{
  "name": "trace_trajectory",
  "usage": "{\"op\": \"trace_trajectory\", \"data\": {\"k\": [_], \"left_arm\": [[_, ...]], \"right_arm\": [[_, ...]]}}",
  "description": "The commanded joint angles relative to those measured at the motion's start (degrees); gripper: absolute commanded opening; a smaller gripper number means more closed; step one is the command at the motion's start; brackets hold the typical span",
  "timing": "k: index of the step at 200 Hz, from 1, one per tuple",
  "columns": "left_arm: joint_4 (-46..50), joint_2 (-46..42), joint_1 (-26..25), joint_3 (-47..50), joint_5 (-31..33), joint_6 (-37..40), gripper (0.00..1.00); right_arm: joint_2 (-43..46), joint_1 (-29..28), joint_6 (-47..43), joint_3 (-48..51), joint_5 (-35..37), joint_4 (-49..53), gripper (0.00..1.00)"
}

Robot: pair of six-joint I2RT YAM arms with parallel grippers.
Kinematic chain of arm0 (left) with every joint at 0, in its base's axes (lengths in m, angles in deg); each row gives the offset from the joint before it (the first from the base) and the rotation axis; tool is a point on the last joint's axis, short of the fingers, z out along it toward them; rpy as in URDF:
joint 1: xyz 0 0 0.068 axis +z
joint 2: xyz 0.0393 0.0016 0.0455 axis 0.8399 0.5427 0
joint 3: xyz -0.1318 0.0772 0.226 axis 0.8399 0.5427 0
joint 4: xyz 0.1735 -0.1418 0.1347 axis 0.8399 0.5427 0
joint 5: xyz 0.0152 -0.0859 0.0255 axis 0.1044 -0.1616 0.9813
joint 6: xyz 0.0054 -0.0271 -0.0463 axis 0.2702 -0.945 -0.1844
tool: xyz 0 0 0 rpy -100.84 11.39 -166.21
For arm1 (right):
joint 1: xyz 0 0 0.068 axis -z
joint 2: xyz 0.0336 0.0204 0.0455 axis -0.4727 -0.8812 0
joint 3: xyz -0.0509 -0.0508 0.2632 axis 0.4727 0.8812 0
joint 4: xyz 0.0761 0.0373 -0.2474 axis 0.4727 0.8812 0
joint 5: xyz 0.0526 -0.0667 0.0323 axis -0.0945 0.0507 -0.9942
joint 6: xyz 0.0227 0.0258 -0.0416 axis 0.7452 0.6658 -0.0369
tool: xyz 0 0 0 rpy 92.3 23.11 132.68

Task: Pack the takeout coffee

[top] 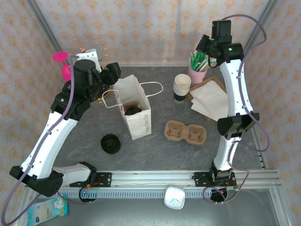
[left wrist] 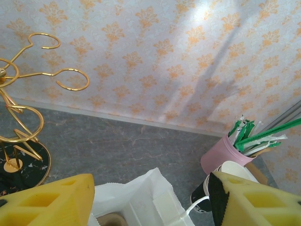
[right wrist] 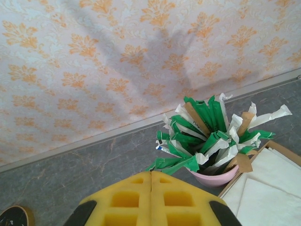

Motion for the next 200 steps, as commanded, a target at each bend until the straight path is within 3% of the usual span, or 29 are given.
{"op": "trace_trajectory", "data": {"k": [1,40,108,152,200], "left_arm": [[0.0,0.6,-0.3,-0.6,0.8,0.6,0.67],[-0.1,0.7,-0.3,-0.9,0.8,0.6,0.67],[-0.4,0.7,-0.3,-0.7,1.5,0.7,0.67],[-0.6,1.7,-0.3,-1.1,1.2,0.7,0.67],[-0.8,2.7,-0.3,-1.0,1.2,0.9,0.67]], "right_arm": [[-0.1,0.1,0.0,-1.1,0.0,-1.5,0.0],[-0.9,1.7,-0.3,-1.8,3.6,-2.8,0.0],[-4.6,2.1,-3.5,-1.1,-1.1,-4.7,0.0],[-4.6,2.1,-5.6,-2.0,4.2,-7.1,0.0],[-4.3,2.1,-5.4,6.2,2.4,-7.6,0.0]]}}
